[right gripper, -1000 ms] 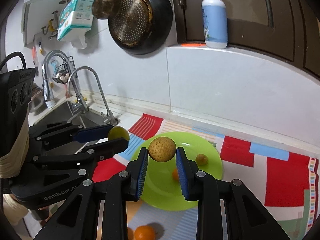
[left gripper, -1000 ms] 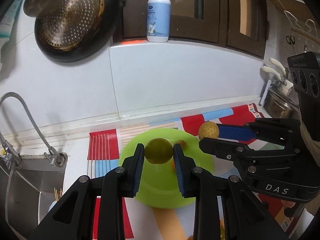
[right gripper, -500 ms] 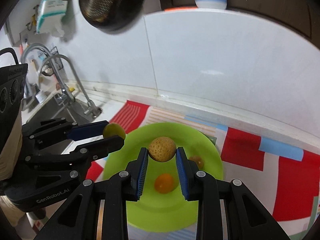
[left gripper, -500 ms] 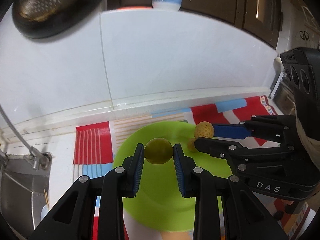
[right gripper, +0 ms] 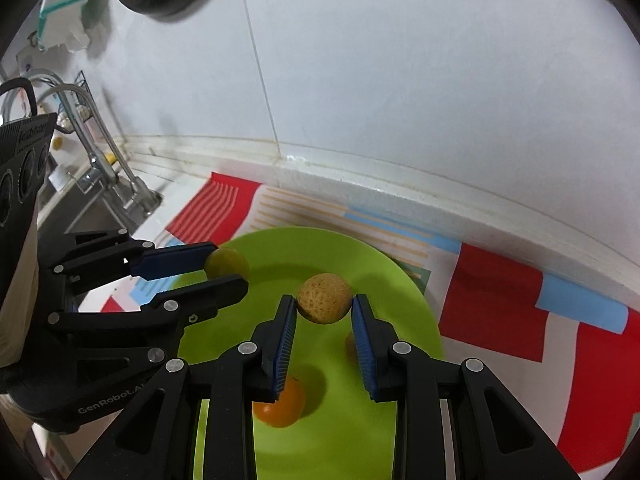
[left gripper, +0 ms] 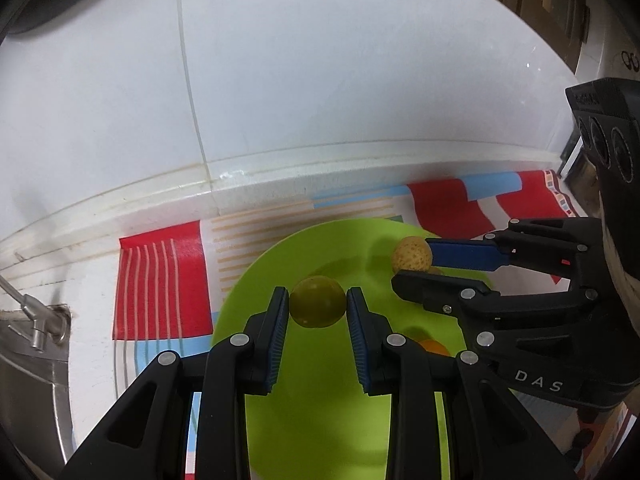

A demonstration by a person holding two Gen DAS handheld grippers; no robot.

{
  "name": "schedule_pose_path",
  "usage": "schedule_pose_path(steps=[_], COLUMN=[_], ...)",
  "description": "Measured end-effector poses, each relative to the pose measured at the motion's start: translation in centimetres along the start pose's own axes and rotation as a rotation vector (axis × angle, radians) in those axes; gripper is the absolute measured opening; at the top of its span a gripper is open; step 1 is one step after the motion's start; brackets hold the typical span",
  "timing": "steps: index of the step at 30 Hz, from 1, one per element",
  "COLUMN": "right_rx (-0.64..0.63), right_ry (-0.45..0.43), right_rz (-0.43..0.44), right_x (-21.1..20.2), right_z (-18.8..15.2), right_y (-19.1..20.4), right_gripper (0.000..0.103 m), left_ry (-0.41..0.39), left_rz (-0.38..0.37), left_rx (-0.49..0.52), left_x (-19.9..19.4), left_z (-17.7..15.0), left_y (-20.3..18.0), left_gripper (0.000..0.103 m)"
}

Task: Organize fruits
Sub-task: 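Open both tools to release the lime and pear onto the plate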

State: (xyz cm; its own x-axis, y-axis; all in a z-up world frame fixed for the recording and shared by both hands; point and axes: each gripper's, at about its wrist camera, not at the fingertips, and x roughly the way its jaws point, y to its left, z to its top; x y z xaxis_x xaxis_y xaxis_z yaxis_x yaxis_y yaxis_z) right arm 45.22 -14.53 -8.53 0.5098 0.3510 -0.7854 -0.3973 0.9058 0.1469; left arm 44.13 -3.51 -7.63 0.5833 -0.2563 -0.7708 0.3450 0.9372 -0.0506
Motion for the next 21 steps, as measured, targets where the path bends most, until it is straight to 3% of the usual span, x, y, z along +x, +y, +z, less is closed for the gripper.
schedule_pose_path(steps=[12, 21], right_rx=[0.019, 0.029], right_ry=[-0.009, -0.080], right_rz=[-0.016, -0.023], right_x=[-0.3, -4.9], right_z=[-0.5, -1.5], right_y=[-0.5, 0.7], right_gripper=[0.032, 0.032], left_ry=[-0.015, -0.099], left_rz=[0.021, 0.048], left_rx=[-0.022, -0.025], left_x=[-1.1, -6.7], left_z=[-0.1, -1.2], left_y=[0.3, -0.8], left_gripper=[0.037, 0.057])
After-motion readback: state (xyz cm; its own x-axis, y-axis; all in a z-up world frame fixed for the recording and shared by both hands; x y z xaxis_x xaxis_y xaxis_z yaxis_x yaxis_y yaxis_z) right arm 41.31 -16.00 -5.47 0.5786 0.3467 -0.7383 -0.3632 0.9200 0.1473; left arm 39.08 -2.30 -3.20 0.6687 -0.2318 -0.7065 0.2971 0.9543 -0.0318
